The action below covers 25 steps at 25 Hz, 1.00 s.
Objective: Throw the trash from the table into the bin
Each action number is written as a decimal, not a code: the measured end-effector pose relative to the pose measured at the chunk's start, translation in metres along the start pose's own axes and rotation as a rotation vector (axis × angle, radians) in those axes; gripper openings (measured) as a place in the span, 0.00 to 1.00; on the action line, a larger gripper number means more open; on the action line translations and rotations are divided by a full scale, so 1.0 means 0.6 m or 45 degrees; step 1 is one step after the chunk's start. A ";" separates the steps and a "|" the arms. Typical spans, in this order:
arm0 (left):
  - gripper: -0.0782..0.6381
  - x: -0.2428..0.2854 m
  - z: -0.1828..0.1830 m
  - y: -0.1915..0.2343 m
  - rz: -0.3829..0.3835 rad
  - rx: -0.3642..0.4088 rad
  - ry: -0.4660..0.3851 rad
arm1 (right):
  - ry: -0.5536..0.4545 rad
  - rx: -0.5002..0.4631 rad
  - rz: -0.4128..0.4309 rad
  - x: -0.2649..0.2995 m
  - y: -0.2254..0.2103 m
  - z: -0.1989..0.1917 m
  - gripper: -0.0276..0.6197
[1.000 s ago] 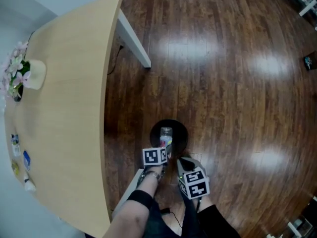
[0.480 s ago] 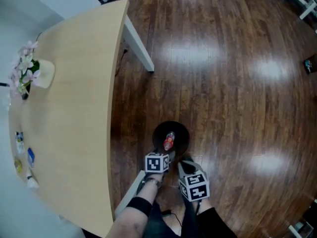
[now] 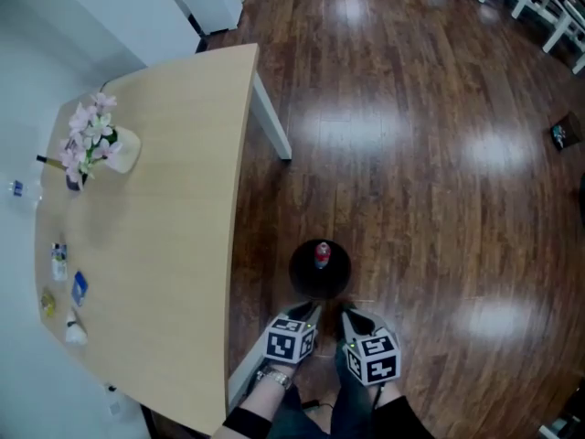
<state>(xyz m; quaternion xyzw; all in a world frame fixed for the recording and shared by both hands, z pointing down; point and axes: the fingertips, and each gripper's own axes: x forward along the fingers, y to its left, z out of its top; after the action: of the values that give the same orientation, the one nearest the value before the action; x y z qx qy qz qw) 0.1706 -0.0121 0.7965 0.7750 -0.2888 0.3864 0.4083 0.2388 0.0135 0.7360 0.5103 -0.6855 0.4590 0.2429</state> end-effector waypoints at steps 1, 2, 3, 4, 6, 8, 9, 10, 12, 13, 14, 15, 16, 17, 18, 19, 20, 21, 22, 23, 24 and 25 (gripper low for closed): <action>0.22 -0.031 0.005 -0.015 -0.005 0.018 -0.020 | -0.017 -0.012 0.000 -0.021 0.009 0.007 0.05; 0.21 -0.064 0.009 -0.030 -0.009 0.038 -0.039 | -0.033 -0.027 0.000 -0.042 0.019 0.014 0.05; 0.16 -0.096 0.012 -0.045 -0.011 0.061 -0.059 | -0.045 -0.043 -0.001 -0.063 0.029 0.018 0.05; 0.12 -0.128 0.015 -0.060 -0.015 0.088 -0.078 | -0.054 -0.058 -0.003 -0.084 0.038 0.022 0.05; 0.12 -0.184 0.019 -0.088 -0.027 0.126 -0.107 | -0.065 -0.083 -0.009 -0.122 0.052 0.026 0.05; 0.12 -0.235 0.023 -0.106 -0.034 0.113 -0.143 | -0.076 -0.105 -0.018 -0.154 0.065 0.029 0.05; 0.12 -0.261 0.022 -0.111 -0.031 0.101 -0.160 | -0.081 -0.112 -0.021 -0.169 0.075 0.029 0.05; 0.12 -0.287 0.016 -0.116 -0.025 0.092 -0.168 | -0.086 -0.116 -0.021 -0.185 0.088 0.027 0.05; 0.12 -0.339 -0.003 -0.125 -0.026 0.082 -0.176 | -0.089 -0.126 -0.018 -0.217 0.121 0.021 0.05; 0.12 -0.362 -0.013 -0.130 -0.044 0.078 -0.183 | -0.087 -0.138 -0.014 -0.231 0.139 0.019 0.05; 0.12 -0.384 -0.023 -0.135 -0.073 0.074 -0.191 | -0.089 -0.154 -0.006 -0.242 0.160 0.018 0.05; 0.12 -0.404 -0.034 -0.139 -0.104 0.073 -0.196 | -0.093 -0.171 0.005 -0.252 0.183 0.018 0.05; 0.12 -0.426 -0.047 -0.139 -0.125 0.080 -0.197 | -0.097 -0.189 0.020 -0.260 0.209 0.017 0.05; 0.12 -0.448 -0.062 -0.136 -0.134 0.095 -0.194 | -0.103 -0.209 0.037 -0.267 0.238 0.016 0.05; 0.12 -0.471 -0.078 -0.129 -0.136 0.113 -0.192 | -0.111 -0.231 0.056 -0.274 0.268 0.015 0.05; 0.12 -0.495 -0.093 -0.122 -0.136 0.131 -0.193 | -0.116 -0.251 0.077 -0.280 0.300 0.014 0.05; 0.12 -0.520 -0.107 -0.115 -0.140 0.146 -0.198 | -0.118 -0.268 0.096 -0.286 0.330 0.013 0.05; 0.12 -0.546 -0.119 -0.109 -0.148 0.157 -0.205 | -0.117 -0.284 0.115 -0.291 0.360 0.010 0.05; 0.12 -0.572 -0.131 -0.100 -0.151 0.165 -0.213 | -0.115 -0.303 0.130 -0.295 0.389 0.007 0.05; 0.12 -0.598 -0.143 -0.088 -0.144 0.171 -0.221 | -0.112 -0.325 0.142 -0.298 0.418 0.003 0.05; 0.12 -0.623 -0.156 -0.072 -0.128 0.173 -0.231 | -0.109 -0.347 0.155 -0.299 0.448 -0.003 0.05; 0.12 -0.646 -0.169 -0.054 -0.110 0.172 -0.244 | -0.106 -0.366 0.174 -0.298 0.479 -0.010 0.05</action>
<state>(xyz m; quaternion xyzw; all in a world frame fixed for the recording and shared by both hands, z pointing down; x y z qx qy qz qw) -0.0487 0.1417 0.4970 0.8459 -0.2660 0.3111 0.3419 0.0373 0.1205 0.4855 0.4409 -0.7867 0.3502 0.2530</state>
